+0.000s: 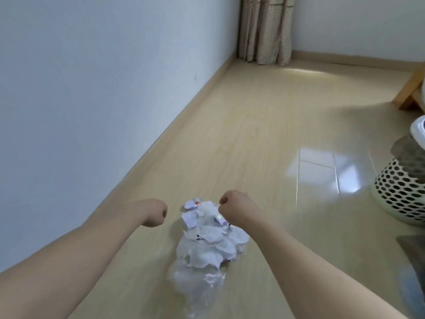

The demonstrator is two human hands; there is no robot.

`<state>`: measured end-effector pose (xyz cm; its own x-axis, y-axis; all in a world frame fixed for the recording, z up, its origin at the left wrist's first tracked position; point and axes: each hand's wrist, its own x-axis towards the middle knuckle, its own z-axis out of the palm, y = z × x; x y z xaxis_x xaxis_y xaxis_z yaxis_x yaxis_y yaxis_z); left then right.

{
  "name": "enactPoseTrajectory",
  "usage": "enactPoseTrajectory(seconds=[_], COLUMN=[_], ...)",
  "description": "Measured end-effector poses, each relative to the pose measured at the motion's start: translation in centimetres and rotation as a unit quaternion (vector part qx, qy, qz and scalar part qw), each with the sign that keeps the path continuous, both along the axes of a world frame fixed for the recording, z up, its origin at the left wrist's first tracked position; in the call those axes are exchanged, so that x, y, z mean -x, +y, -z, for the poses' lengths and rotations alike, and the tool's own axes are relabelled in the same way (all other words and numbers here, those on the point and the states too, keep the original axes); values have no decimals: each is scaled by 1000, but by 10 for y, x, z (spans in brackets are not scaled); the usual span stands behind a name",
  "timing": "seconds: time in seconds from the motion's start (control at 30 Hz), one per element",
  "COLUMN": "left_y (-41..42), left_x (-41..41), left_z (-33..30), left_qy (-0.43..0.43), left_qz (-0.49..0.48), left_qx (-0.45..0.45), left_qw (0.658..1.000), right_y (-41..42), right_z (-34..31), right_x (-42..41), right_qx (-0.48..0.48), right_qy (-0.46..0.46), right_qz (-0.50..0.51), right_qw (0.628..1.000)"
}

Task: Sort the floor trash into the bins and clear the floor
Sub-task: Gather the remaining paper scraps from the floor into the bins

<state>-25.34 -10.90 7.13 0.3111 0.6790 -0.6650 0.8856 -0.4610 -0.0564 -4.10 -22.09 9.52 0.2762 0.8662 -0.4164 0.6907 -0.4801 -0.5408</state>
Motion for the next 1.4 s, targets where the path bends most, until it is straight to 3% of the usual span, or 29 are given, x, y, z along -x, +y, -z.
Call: enactPoseTrajectory(seconds=[0.1, 0.2, 0.27, 0.33, 0.4, 0.5, 0.63, 0.77, 1.0, 1.2, 1.4], left_y=[20, 35, 46, 56, 60, 59, 59, 60, 63, 62, 55], left_x=[23, 11, -5, -18, -20, -17, -17, -13, -12, -19, -15], left_z=[47, 89, 112, 133, 153, 180, 191, 189, 188, 171, 120], left_qy=[-120, -270, -326, -302, -291, -345, -405, -468, -481, -473, -455], left_qz=[-78, -179, -198, -132, -44, 10, 14, -18, -86, -176, -293], left_qx=[12, 33, 28, -2, -102, -249, -296, -265, -200, -128, -57], left_qw=[990, 946, 924, 944, 950, 905, 865, 843, 849, 854, 839], right_y=[22, 42, 59, 77, 91, 110, 128, 146, 148, 123, 74], right_z=[29, 46, 53, 64, 76, 95, 106, 116, 113, 54, -16], right_x=[24, 26, 21, 16, 13, 10, 5, 5, 8, 15, 14], right_qx=[46, 72, 90, 102, 122, 166, 204, 184, 122, 32, -70], right_qy=[-11, -32, -54, -76, -82, -65, -63, -77, -86, -24, -41], right_qz=[12, 22, 30, 34, 34, 35, 17, -16, -3, -30, -63], right_qw=[999, 997, 994, 991, 989, 983, 977, 980, 989, 999, 995])
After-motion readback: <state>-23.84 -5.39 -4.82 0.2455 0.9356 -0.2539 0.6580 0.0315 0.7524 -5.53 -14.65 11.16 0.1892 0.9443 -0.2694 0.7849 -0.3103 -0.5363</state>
